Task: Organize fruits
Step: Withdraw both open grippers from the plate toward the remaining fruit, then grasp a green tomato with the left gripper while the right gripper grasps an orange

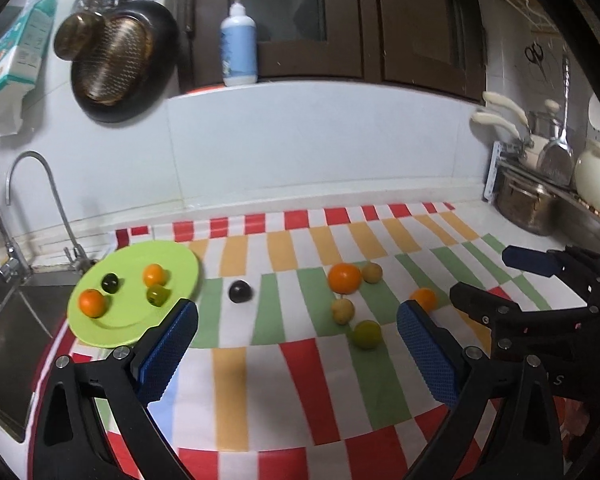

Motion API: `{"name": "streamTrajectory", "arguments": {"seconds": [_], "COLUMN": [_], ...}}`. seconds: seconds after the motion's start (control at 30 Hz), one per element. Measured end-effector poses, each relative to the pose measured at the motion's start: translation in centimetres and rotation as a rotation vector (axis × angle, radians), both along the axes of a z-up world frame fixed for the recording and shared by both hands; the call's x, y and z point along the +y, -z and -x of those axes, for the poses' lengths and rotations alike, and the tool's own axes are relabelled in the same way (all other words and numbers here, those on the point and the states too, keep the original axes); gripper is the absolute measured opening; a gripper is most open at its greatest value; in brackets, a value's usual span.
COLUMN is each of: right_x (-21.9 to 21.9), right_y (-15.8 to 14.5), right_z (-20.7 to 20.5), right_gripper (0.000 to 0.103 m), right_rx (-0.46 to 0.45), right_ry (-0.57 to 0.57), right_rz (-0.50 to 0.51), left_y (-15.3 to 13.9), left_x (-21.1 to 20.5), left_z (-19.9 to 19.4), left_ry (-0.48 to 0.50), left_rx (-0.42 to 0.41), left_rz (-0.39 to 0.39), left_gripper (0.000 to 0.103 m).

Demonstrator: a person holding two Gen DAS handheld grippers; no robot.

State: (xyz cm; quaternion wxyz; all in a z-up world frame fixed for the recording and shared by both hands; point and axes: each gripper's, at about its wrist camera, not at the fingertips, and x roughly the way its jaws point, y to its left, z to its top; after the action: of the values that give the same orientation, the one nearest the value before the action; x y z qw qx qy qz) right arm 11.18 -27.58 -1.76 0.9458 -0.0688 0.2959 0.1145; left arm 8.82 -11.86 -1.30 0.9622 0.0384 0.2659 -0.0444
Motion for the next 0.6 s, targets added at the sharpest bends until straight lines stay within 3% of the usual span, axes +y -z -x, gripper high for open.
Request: {"name": "streamTrajectory", "arguments": {"seconds": [0.3, 0.6], "right_x": [-0.7, -1.0], "right_y": [2.6, 5.3], "right_z": [-1.9, -4.4], "right_gripper": [0.074, 0.064], "right_rx": [0.042, 0.118], "right_ry": [-0.025, -0.056], "right_rz": [0.023, 0.03], "left_y": [2.9, 5.8], "left_x": [-1.8, -2.8], "left_z": [-2.3, -4.7], "left_ry": [0.036, 0.08], "left_rx": [0.101, 0.212], "left_rz": [0.013, 0.018], "left_gripper": [0.084, 0.065]}}
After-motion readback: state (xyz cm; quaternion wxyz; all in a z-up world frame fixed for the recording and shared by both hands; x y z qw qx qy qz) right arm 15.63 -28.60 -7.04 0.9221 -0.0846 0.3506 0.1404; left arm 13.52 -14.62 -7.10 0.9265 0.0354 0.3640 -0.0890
